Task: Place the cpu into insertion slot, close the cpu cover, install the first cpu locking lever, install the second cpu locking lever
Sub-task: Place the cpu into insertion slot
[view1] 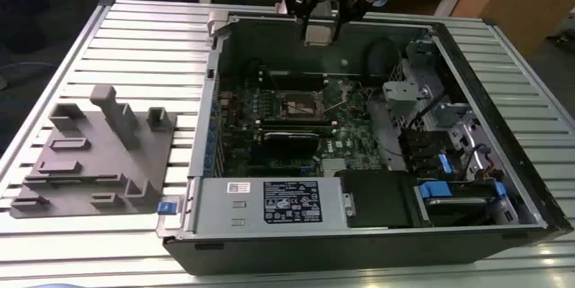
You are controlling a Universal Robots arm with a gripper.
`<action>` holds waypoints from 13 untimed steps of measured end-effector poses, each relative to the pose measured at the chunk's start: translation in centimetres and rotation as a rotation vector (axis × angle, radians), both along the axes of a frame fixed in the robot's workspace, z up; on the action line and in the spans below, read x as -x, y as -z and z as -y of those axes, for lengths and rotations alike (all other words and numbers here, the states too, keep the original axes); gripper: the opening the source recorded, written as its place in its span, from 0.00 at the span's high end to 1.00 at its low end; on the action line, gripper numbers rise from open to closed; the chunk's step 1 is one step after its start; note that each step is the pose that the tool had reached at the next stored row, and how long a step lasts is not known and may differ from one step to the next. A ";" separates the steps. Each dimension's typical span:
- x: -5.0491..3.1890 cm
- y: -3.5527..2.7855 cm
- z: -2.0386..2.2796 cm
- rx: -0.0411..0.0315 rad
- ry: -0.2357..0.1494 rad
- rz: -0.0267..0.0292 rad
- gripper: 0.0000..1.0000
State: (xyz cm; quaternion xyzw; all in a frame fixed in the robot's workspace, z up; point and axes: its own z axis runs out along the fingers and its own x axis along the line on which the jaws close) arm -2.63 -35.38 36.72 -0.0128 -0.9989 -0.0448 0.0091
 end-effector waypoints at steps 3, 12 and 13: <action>0.00 0.00 0.00 0.0000 0.000 0.0000 0.46; 0.00 0.03 0.00 -0.0001 -0.001 0.0001 0.46; 0.00 0.08 0.00 -0.0001 -0.001 0.0001 0.46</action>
